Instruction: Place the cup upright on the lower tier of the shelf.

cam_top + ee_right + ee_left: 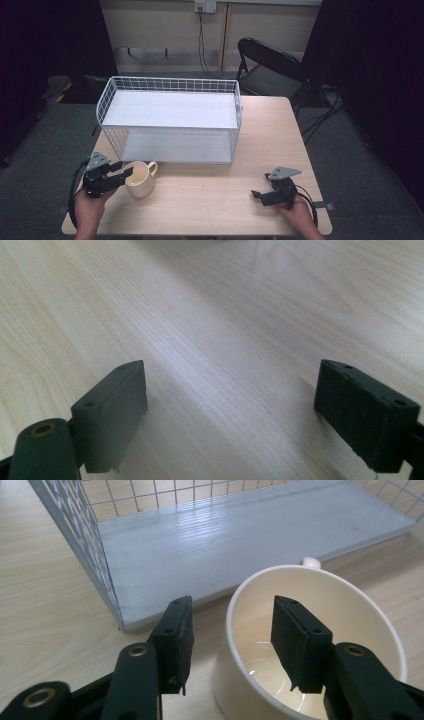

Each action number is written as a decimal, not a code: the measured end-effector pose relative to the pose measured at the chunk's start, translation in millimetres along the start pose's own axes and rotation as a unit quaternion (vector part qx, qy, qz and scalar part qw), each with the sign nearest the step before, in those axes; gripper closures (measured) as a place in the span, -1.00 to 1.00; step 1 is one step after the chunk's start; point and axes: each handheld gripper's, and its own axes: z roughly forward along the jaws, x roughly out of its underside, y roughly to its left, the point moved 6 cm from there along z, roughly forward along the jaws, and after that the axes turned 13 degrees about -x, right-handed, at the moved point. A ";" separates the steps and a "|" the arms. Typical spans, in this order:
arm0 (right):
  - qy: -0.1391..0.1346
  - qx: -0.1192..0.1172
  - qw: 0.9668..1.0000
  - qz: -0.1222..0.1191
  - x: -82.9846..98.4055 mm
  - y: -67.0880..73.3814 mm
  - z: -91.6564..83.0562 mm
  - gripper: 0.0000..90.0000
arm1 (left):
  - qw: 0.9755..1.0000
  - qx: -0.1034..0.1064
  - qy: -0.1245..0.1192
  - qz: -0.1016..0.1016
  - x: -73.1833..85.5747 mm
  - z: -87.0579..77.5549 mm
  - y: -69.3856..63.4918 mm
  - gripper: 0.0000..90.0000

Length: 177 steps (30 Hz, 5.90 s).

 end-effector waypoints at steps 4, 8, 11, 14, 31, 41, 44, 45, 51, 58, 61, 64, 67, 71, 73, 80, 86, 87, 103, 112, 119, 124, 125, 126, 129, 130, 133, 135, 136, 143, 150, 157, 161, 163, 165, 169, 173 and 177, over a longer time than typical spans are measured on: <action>0.000 0.000 1.000 0.000 0.0 0.0 0.0 -0.71 | 1.000 -0.001 -0.003 -0.003 1.4 1.0 0.5 0.23; 0.000 0.000 1.000 0.000 0.0 0.0 0.0 -0.71 | 1.000 0.000 -0.003 -0.006 3.4 3.3 0.1 0.27; 0.000 0.000 1.000 0.000 0.0 0.0 0.0 -0.71 | 1.000 0.006 0.000 -0.007 5.7 6.0 -2.2 0.31; 0.000 0.000 1.000 0.000 0.0 0.0 0.0 -0.71 | 1.000 0.004 0.000 -0.005 6.7 7.5 -3.0 0.36; 0.000 0.000 1.000 0.000 0.0 0.0 0.0 -0.71 | 1.000 0.003 -0.002 -0.013 11.0 11.5 -3.4 0.55; 0.000 0.000 1.000 0.000 0.0 0.0 0.0 -0.71 | 1.000 -0.002 -0.004 -0.011 9.8 12.2 -5.6 0.70; 0.000 0.000 1.000 0.000 0.0 0.0 0.0 -0.71 | 1.000 -0.005 -0.004 -0.008 9.9 12.1 -4.7 0.75; 0.000 0.000 1.000 0.000 0.0 0.0 0.0 -0.71 | 1.000 -0.005 -0.003 -0.006 9.9 12.0 -4.8 0.75; 0.000 0.000 1.000 0.000 0.0 0.0 0.0 -0.71 | 1.000 -0.009 -0.004 0.003 9.6 12.0 -5.3 0.76; 0.000 0.000 1.000 0.000 0.0 0.0 0.0 -0.71 | 1.000 -0.020 -0.005 0.011 9.3 11.1 -6.5 0.78; 0.000 0.000 1.000 0.000 0.0 0.0 0.0 -0.71 | 1.000 -0.024 -0.008 0.014 9.4 10.4 -6.9 0.79; 0.000 0.000 1.000 0.000 0.0 0.0 0.0 -0.71 | 0.999 -0.032 -0.014 0.016 8.9 9.6 -6.5 0.81; 0.000 0.000 1.000 0.000 0.0 0.0 0.0 -0.71 | 0.999 -0.034 -0.014 0.013 9.2 9.3 -6.3 0.81; 0.000 0.000 1.000 0.000 0.0 0.0 0.0 -0.71 | 0.999 -0.041 -0.014 0.014 7.9 7.6 -5.5 0.81; 0.000 0.000 1.000 0.000 0.0 0.0 0.0 -0.71 | 0.999 -0.040 -0.014 0.007 7.0 6.0 -4.3 0.81; 0.000 0.000 1.000 0.000 0.0 0.0 0.0 -0.71 | 0.999 -0.043 -0.017 -0.005 3.2 1.7 -3.3 0.81; 0.000 0.000 1.000 0.000 0.0 0.0 0.0 -0.71 | 0.999 -0.043 -0.019 -0.005 0.4 -0.8 -3.5 0.81; 0.000 0.000 1.000 0.000 0.0 0.0 0.0 -0.71 | 0.999 -0.043 -0.021 -0.005 -0.4 -1.4 -3.8 0.81; 0.000 0.000 1.000 0.000 0.0 0.0 0.0 -0.71 | 0.999 -0.045 -0.021 -0.003 -13.2 -1.4 -9.1 0.82; 0.000 0.000 1.000 0.000 0.0 0.0 0.0 -0.71 | 0.999 -0.047 -0.021 -0.009 -19.2 1.2 -12.7 0.82; 0.000 0.000 1.000 0.000 0.0 0.0 0.0 -0.71 | 0.998 -0.050 -0.023 -0.012 -24.2 4.2 -16.0 0.82; 0.000 0.000 1.000 0.000 0.0 0.0 0.0 -0.71 | 0.998 -0.054 -0.026 -0.020 -28.3 8.5 -16.6 0.82; 0.000 0.000 1.000 0.000 0.0 0.1 0.0 -0.71 | 0.998 -0.055 -0.028 -0.022 -29.5 9.1 -17.2 0.81; 0.000 0.000 1.000 0.000 0.0 0.1 0.0 -0.71 | 0.998 -0.056 -0.026 -0.020 -30.2 9.4 -17.3 0.82; 0.000 0.000 1.000 0.000 0.0 0.0 0.0 -0.71 | 0.997 -0.060 -0.030 -0.023 -33.2 11.2 -18.3 0.82; 0.000 0.000 1.000 0.000 0.0 0.0 0.0 -0.71 | 0.997 -0.061 -0.031 -0.024 -33.7 11.8 -18.4 0.82; 0.000 0.000 1.000 0.000 0.0 0.0 0.0 -0.71 | 0.997 -0.064 -0.029 -0.022 -34.6 13.9 -18.2 0.82; 0.000 0.000 1.000 0.000 0.0 0.0 0.0 -0.71 | 0.997 -0.064 -0.029 -0.023 -35.0 14.8 -18.9 0.82; 0.000 0.000 1.000 0.000 0.0 0.0 0.0 -0.71 | 0.997 -0.065 -0.030 -0.024 -35.7 15.2 -19.5 0.82; 0.000 0.000 1.000 0.000 0.0 0.0 0.0 -0.71 | 0.997 -0.067 -0.035 -0.027 -42.0 18.0 -24.5 0.82; 0.000 0.000 1.000 0.000 0.0 0.0 0.0 -0.71 | 0.996 -0.072 -0.040 -0.031 -48.3 24.0 -29.5 0.82; 0.000 0.000 1.000 0.000 0.0 0.0 0.0 -0.71 | 0.995 -0.079 -0.047 -0.036 -51.7 30.6 -34.3 0.82; 0.000 0.000 1.000 0.000 0.0 0.0 0.0 -0.71 | 0.994 -0.088 -0.053 -0.039 -54.6 31.9 -33.8 0.82; 0.000 0.000 1.000 0.000 0.0 0.0 0.0 -0.71 | 0.994 -0.090 -0.053 -0.038 -55.0 33.1 -33.2 0.82; 0.000 0.000 1.000 0.000 0.0 0.0 0.0 -0.71 | 0.993 -0.093 -0.053 -0.041 -54.9 34.9 -33.2 0.82; 0.000 0.000 1.000 0.000 0.0 0.0 0.0 -0.71 | 0.993 -0.101 -0.053 -0.044 -53.8 39.8 -31.8 0.82; 0.000 0.000 1.000 0.000 0.0 0.0 0.0 -0.71 | 0.992 -0.109 -0.049 -0.042 -54.5 45.2 -31.9 0.82; 0.000 0.000 1.000 0.000 0.0 0.0 0.0 -0.71 | 0.991 -0.117 -0.054 -0.041 -56.6 49.3 -32.1 0.82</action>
